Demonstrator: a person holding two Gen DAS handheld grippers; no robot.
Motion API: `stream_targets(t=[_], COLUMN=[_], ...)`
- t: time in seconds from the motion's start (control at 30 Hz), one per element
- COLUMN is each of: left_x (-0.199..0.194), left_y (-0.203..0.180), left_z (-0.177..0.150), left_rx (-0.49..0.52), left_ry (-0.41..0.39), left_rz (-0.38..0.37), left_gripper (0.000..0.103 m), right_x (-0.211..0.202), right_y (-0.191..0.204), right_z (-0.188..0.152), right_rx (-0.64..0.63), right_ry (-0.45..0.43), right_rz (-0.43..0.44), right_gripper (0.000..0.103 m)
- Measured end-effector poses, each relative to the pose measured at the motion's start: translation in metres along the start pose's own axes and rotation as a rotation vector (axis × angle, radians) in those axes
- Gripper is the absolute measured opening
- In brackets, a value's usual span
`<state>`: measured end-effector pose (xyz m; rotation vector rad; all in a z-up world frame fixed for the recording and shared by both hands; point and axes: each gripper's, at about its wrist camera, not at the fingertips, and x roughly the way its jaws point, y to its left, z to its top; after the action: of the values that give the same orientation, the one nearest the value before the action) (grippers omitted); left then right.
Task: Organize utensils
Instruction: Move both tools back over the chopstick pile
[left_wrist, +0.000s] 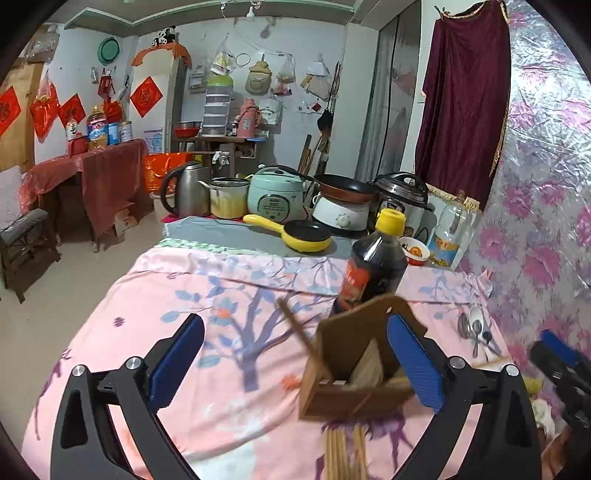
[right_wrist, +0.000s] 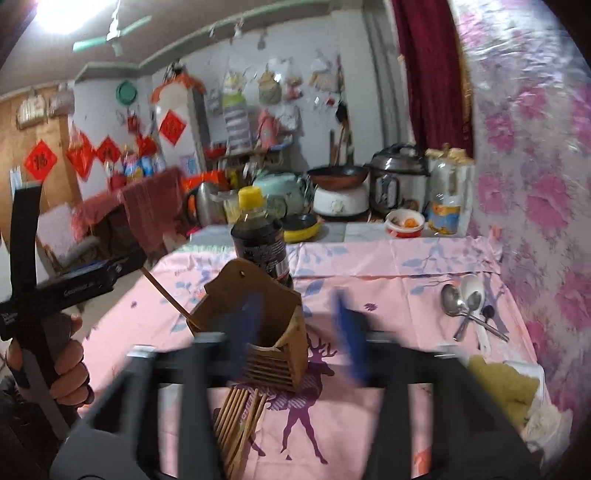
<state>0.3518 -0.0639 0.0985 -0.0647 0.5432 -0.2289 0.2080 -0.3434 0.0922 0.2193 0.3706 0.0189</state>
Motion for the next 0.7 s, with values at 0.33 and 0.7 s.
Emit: stream_targets(t=[0.33,0.7], left_x=[-0.046,-0.051], left_y=[0.02,0.016], left_z=[-0.131,-0.255], left_rx=[0.142,0.205], left_ry=[0.122,0.37], left_rz=[0.068,-0.104], left_gripper=[0.097,0.097], right_x=[-0.059,-0.041], right_y=[-0.012,-0.03], right_z=[-0.11,-0.193], right_rx=[0.157,0.284], right_ry=[0.046,0.306], right_rz=[0.011,0.013], right_gripper=[0.097,0.097])
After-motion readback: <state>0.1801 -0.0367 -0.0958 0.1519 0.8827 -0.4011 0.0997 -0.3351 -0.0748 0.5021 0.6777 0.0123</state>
